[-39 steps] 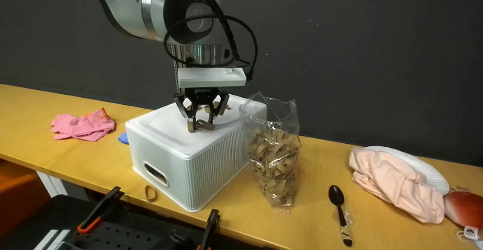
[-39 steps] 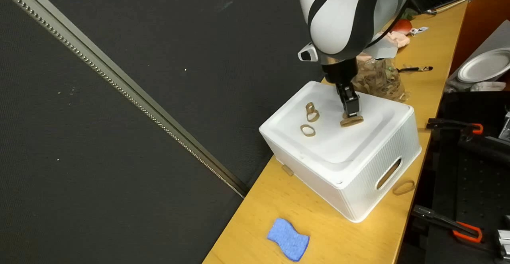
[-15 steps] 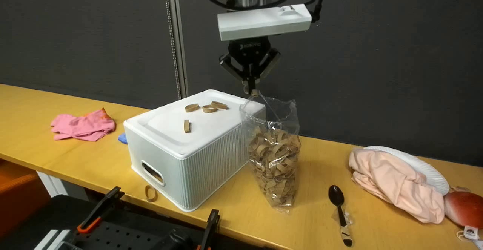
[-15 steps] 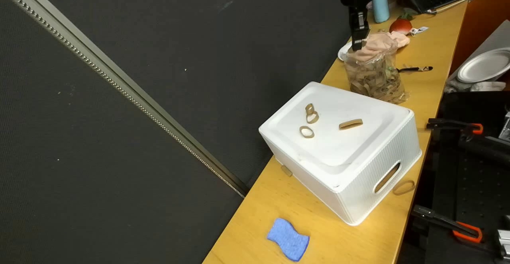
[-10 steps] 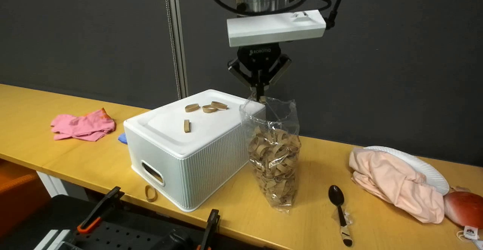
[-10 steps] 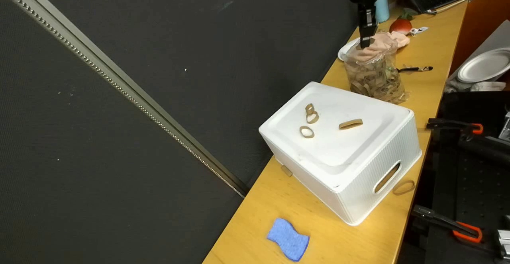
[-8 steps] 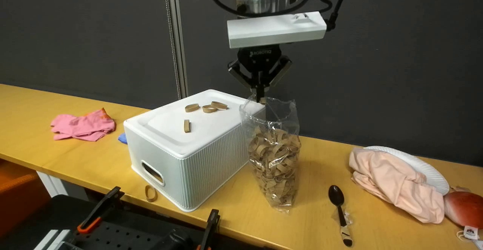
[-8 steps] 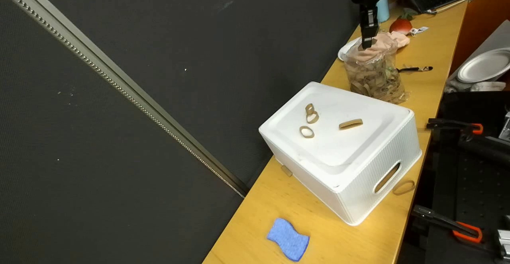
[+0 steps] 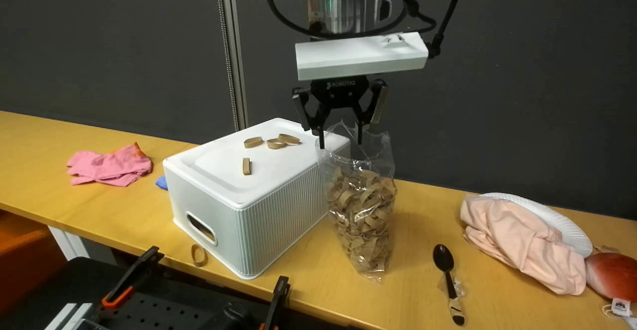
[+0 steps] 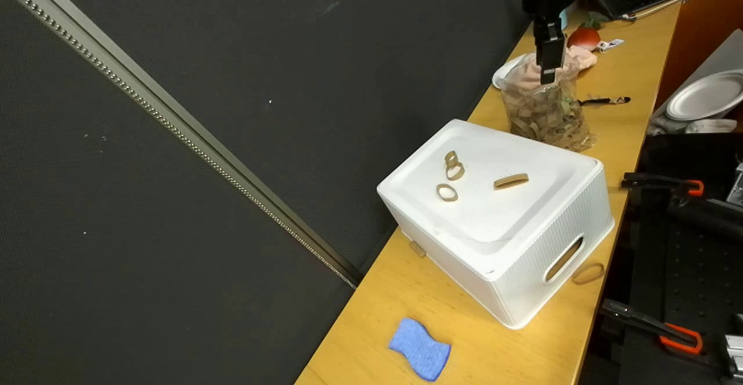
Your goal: Move the rubber bands into a plastic
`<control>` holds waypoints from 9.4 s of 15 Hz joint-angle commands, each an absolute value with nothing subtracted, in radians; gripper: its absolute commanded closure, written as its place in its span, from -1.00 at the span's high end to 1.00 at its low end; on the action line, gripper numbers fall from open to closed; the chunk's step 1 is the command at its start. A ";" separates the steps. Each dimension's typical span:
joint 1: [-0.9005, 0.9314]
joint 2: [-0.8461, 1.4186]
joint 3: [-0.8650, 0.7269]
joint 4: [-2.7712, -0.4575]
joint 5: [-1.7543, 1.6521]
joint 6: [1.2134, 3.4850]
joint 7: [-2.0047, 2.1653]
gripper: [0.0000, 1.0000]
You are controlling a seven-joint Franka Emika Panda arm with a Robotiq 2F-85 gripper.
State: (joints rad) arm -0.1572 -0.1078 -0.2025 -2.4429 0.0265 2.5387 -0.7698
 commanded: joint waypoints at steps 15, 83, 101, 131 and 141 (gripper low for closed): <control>0.020 -0.050 -0.083 -2.433 0.192 2.543 -0.847 1.00; -0.141 -0.129 -0.217 -2.410 0.053 2.504 -0.849 0.52; -0.100 0.278 -0.067 -1.965 0.086 2.246 -0.897 1.00; -0.102 0.371 0.071 -2.027 0.046 2.545 -0.984 -0.02; -0.103 0.335 0.069 -2.060 0.041 2.551 -0.983 -1.00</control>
